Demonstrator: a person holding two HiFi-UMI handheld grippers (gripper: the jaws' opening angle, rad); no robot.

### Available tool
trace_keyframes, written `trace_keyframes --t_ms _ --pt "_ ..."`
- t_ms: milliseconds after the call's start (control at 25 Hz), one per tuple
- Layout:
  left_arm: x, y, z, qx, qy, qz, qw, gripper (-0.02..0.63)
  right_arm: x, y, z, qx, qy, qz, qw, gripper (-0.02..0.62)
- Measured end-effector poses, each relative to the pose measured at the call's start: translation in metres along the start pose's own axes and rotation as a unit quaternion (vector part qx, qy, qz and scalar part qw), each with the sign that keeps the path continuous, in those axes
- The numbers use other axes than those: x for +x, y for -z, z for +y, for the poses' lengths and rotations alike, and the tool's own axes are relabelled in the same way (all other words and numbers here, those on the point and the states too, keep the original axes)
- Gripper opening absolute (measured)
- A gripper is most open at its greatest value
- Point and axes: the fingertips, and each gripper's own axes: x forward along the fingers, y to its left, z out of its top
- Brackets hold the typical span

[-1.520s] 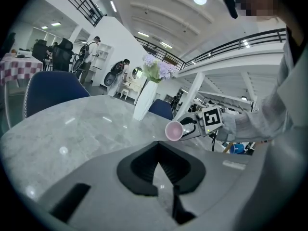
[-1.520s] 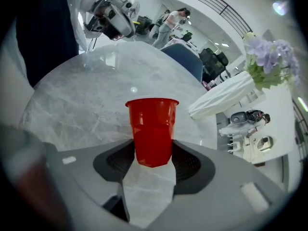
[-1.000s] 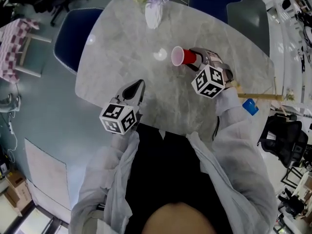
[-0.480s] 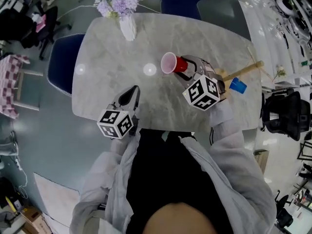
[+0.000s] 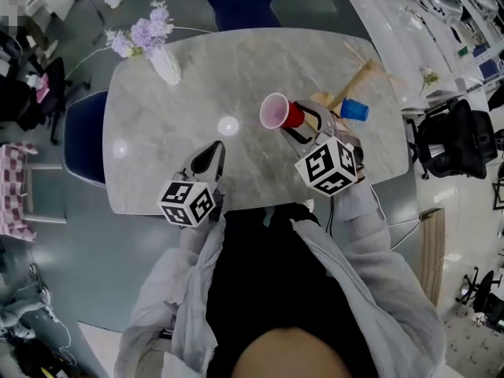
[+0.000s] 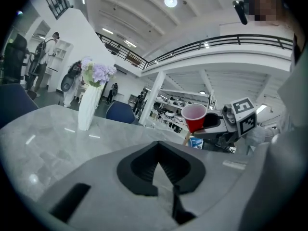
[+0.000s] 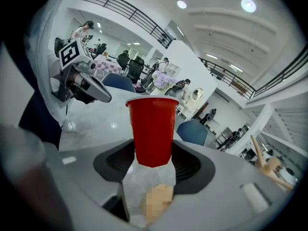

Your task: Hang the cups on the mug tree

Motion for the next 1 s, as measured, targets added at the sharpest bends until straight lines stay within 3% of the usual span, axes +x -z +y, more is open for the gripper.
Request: trace_keyframes --t_ms 360,560,640,800,880,1000 --pt "0.032 -0.005 -0.046 0.021 0.059 0.017 0.9979 0.001 -0.065 0.064 -0.024 0.069 0.060 0.048 0.995 0.255" --pt "0.057 -0.010 -0.066 0.023 0.076 0.020 0.9967 0.000 -0.087 0.084 -0.028 0.177 0.052 0.027 0.982 0.255" --pt "0.065 -0.009 -0.076 0.026 0.084 0.023 0.9959 0.000 -0.092 0.088 -0.026 0.252 0.029 0.001 0.967 0.255" --pt "0.076 -0.005 -0.089 0.027 0.091 0.031 0.9950 0.000 -0.100 0.089 -0.031 0.396 -0.016 -0.069 0.915 0.255" --pt "0.080 -0.004 -0.091 0.025 0.090 0.034 0.9951 0.000 -0.104 0.092 -0.042 0.438 -0.021 -0.089 0.894 0.255" --pt "0.083 -0.004 -0.091 0.023 0.086 0.036 0.9954 0.000 -0.115 0.100 -0.061 0.463 -0.017 -0.092 0.881 0.255"
